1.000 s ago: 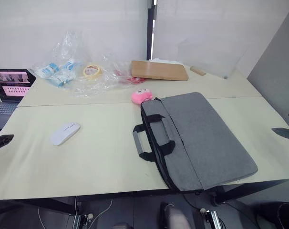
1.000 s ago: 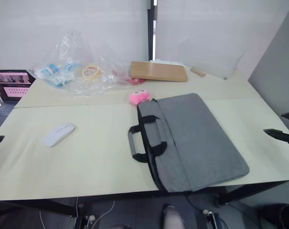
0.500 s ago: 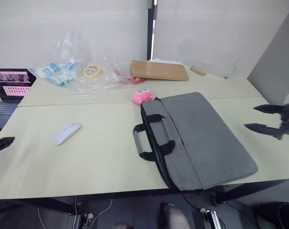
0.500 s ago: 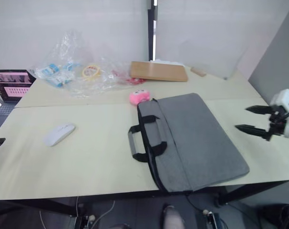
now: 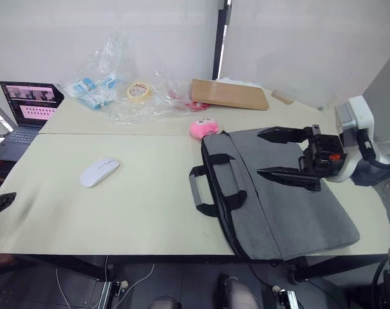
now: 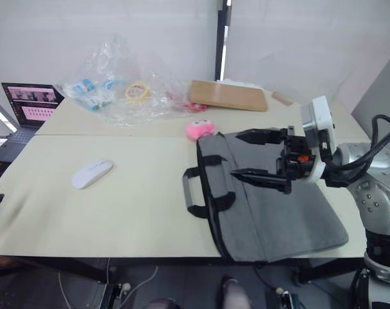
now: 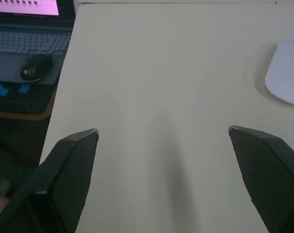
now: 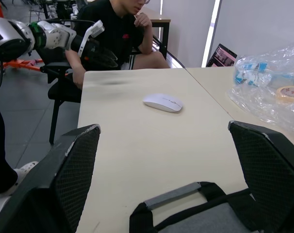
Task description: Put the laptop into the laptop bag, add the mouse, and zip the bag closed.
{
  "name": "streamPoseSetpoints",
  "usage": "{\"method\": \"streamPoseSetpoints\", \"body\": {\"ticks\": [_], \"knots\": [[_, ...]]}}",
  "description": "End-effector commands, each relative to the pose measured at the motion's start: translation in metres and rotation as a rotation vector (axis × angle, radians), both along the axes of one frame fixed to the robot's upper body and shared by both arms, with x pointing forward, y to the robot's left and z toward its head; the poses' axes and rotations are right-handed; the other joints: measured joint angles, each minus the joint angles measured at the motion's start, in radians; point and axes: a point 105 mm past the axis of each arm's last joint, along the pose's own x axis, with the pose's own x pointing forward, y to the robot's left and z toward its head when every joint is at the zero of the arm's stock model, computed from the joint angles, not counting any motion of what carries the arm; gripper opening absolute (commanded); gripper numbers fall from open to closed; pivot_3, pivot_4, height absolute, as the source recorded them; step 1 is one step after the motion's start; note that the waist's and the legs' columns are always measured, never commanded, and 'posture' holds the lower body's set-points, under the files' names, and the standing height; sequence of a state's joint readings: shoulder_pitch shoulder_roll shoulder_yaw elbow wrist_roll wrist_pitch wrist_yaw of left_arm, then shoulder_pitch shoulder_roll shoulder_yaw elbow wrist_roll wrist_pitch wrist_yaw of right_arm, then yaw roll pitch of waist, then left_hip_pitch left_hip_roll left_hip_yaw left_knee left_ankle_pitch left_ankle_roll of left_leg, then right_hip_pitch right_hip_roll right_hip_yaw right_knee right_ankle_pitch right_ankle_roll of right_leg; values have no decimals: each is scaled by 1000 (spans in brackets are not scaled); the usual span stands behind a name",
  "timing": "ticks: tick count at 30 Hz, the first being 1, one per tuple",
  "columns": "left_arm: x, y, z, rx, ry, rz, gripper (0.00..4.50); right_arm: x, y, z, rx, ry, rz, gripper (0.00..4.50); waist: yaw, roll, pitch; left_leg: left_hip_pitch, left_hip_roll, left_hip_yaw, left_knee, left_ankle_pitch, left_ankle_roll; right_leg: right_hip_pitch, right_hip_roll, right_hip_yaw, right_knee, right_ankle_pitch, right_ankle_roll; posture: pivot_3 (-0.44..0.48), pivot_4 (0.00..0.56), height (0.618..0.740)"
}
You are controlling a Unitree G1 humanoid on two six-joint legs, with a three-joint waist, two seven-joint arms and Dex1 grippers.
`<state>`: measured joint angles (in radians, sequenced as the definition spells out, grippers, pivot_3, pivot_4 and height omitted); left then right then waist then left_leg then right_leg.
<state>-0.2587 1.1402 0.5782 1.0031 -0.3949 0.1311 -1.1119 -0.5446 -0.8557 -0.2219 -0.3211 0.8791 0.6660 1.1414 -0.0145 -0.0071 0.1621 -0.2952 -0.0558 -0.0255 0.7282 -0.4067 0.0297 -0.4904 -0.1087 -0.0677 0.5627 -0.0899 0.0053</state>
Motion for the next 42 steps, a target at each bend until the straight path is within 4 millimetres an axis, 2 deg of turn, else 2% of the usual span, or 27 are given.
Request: {"method": "streamPoseSetpoints", "body": {"ticks": [1,4,6,8,11,17,24,29,33,42], "knots": [[2,-5,22,23,-81,-31,4500,-9,5,9,7,-40,18,4448,0,0,0,0,0,1,0,0,0,0,0,0,0,0,0,0,150,740],[4,-18,24,13,-92,-81,4500,-10,6,7,8,-36,15,4448,-2,0,0,0,0,2,0,0,0,0,0,0,0,0,0,0,150,740],[13,-53,26,35,-75,-238,4500,-10,6,4,9,-31,8,4448,-2,0,0,1,0,2,0,0,0,1,0,0,0,0,0,0,150,740],[19,-76,29,53,-62,-329,4500,-10,5,4,12,-34,-1,4448,1,-1,0,1,0,1,0,0,0,1,0,0,0,0,0,0,150,740],[33,-93,30,101,-52,-394,4500,-8,4,3,18,-40,-16,4448,1,-1,-1,1,0,1,1,0,0,2,0,0,0,0,0,0,150,740],[73,-103,15,132,-26,-433,4500,-7,4,-4,7,-36,-28,4448,1,-1,-1,9,1,3,0,0,0,13,1,0,-2,1,-2,0,150,740],[101,-118,-2,107,12,-489,4500,-10,5,-2,1,-34,-47,4448,-2,-3,-1,11,0,3,0,-1,3,16,2,0,-3,2,-1,0,150,740],[110,-124,-8,111,24,-502,4500,-12,5,-2,0,-33,-55,4448,1,-4,-1,11,0,3,1,-2,4,16,1,0,-3,2,-1,0,150,740],[120,-130,-22,118,58,-479,4500,-12,5,1,-5,-36,-63,4448,3,-4,-1,11,0,2,2,-2,4,16,1,0,-3,2,0,0,150,740],[127,-137,-40,104,99,-451,4500,-12,6,3,-16,-34,-68,4448,3,-5,-2,11,0,1,3,-3,5,17,1,1,-3,2,1,0,150,740]]}}
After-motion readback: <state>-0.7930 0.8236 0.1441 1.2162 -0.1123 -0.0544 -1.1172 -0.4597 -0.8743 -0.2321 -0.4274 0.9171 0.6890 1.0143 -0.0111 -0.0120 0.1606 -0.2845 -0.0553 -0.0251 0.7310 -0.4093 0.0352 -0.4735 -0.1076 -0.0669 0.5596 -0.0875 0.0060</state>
